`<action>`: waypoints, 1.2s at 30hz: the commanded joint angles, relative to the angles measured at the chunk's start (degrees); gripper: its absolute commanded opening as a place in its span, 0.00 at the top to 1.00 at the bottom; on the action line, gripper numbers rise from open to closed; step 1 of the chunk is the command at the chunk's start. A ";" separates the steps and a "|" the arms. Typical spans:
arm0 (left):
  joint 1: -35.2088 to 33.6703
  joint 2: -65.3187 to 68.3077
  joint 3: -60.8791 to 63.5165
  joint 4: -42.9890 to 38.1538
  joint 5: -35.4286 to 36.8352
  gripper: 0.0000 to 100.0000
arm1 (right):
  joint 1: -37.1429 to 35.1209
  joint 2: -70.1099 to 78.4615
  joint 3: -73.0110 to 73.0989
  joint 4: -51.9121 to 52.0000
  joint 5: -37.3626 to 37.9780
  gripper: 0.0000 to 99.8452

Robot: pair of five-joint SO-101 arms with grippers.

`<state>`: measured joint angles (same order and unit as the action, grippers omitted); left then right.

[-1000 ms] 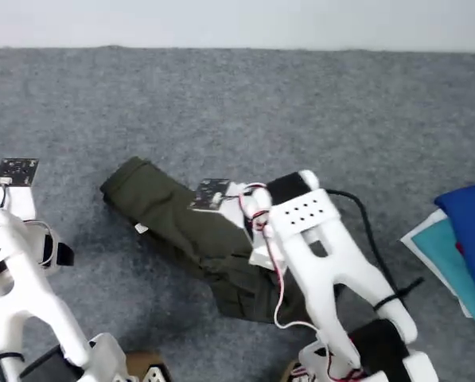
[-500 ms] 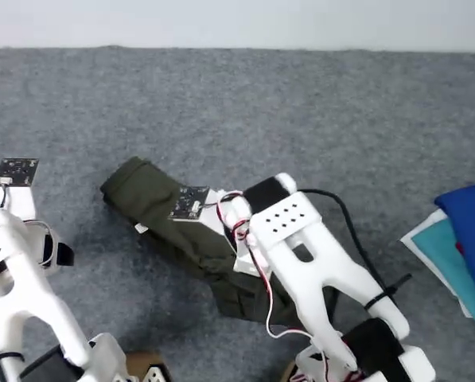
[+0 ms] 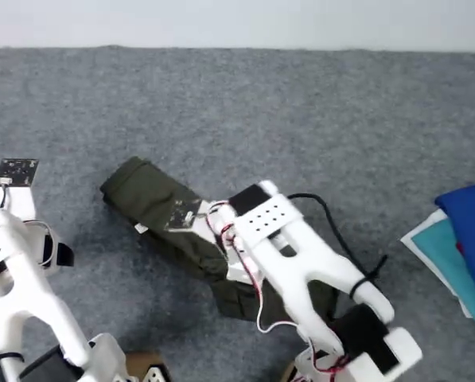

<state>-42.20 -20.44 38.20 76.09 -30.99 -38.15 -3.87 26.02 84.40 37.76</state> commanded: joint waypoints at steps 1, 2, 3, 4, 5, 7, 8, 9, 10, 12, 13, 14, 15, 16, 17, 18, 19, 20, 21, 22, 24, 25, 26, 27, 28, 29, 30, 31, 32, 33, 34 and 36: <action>0.18 -0.70 -0.22 -0.53 -0.62 0.78 | -2.15 1.36 -0.44 -0.57 -0.53 0.64; 0.18 -0.70 -0.22 -0.53 -0.62 0.78 | -2.33 1.80 -0.62 -0.75 -0.53 0.64; 0.18 -0.70 -0.22 -0.53 -0.62 0.78 | -2.33 2.24 -0.79 -0.92 -0.44 0.64; 0.18 -0.70 -0.22 -0.53 -0.62 0.78 | -2.15 2.59 -1.05 -1.54 -0.44 0.64; 0.18 -0.70 -0.22 -0.53 -0.62 0.78 | -1.98 2.95 -1.23 -1.71 -0.35 0.64; 0.18 -0.70 -0.22 -0.53 -0.62 0.78 | -1.10 3.56 -1.23 -2.42 -0.35 0.69; 0.18 -0.70 -0.22 -0.62 -0.62 0.78 | -0.66 3.91 -1.32 -2.86 -0.26 0.74; 0.18 -0.70 -0.22 -0.70 -0.62 0.78 | -0.04 4.18 -1.32 -3.56 -0.35 0.80; 0.26 -0.70 -0.22 -0.70 -0.62 0.78 | 0.66 4.26 -1.32 -3.91 -0.35 0.86; 0.26 -0.70 -0.22 -0.79 -0.62 0.78 | 2.07 4.00 -1.32 -5.58 -0.44 0.99; 0.26 -0.62 -0.22 -0.79 -0.62 0.78 | 3.03 3.91 -1.32 -6.02 -0.44 0.99; 0.26 -0.62 -0.22 -0.79 -0.62 0.78 | 3.74 3.91 -1.32 -6.20 -0.35 0.96; 0.26 -0.62 -0.22 -0.79 -0.62 0.78 | 4.26 3.91 -1.32 -6.37 -0.18 0.96; 0.26 -0.62 -0.22 -0.79 -0.62 0.78 | 4.70 3.91 -1.32 -6.46 -0.09 0.97; 0.26 -0.62 -0.22 -0.79 -0.62 0.78 | 5.05 3.91 -1.32 -6.46 -0.09 0.99; 0.26 -0.70 -0.22 -0.79 -0.62 0.78 | 5.32 3.91 -1.32 -6.46 -0.09 0.99; 0.26 -0.70 -0.22 -0.70 -0.62 0.78 | 5.41 3.82 -1.49 -6.20 -0.09 0.99; 0.26 -0.70 -0.22 -0.62 -0.62 0.78 | 5.41 3.82 -1.85 -5.85 -0.09 0.99; 0.26 -0.70 -0.22 -0.62 -0.62 0.78 | 5.41 3.82 -2.29 -5.23 -0.09 0.99; 0.26 -0.70 -0.22 -0.62 -0.62 0.78 | 5.41 3.82 -3.25 -4.35 -0.09 0.99; 0.26 -0.70 -0.22 -0.62 -0.62 0.78 | 5.49 3.82 -6.42 -2.15 -0.09 0.99; 0.26 -0.70 -0.22 -0.62 -0.62 0.78 | 5.58 3.82 -8.44 -0.92 -0.09 0.99; 0.26 -0.70 -0.22 -0.62 -0.62 0.78 | 6.20 3.82 -10.81 0.22 -0.09 0.99; 0.26 -0.70 -0.22 -0.62 -0.62 0.78 | 6.81 3.82 -13.10 1.10 -0.09 0.99; 0.26 -0.70 -0.22 -0.70 -0.62 0.78 | 7.60 3.91 -15.65 1.80 0.00 0.99; 0.18 -0.70 -0.22 -0.70 -0.62 0.78 | 8.92 4.09 -18.02 2.07 0.00 0.99; 0.18 -0.70 -0.22 -0.62 -0.62 0.78 | 10.42 4.18 -20.04 1.98 0.00 0.99; 0.18 -0.70 -0.22 -0.62 -0.62 0.78 | 11.91 4.35 -21.98 1.80 0.09 0.99; 0.18 -0.70 -0.22 -0.62 -0.62 0.78 | 13.58 4.53 -23.47 1.36 0.53 0.99; 0.18 -0.70 -0.22 -0.62 -0.62 0.78 | 15.16 4.70 -24.35 0.22 1.41 0.99; 0.18 -0.70 -0.22 -0.62 -0.62 0.78 | 16.75 5.05 -24.97 -0.92 2.37 0.99; 0.18 -0.70 -0.22 -0.62 -0.62 0.78 | 19.56 6.29 -25.67 -2.42 4.48 0.99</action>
<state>-42.20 -20.44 38.20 76.09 -30.99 -22.51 2.02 4.31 83.96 39.52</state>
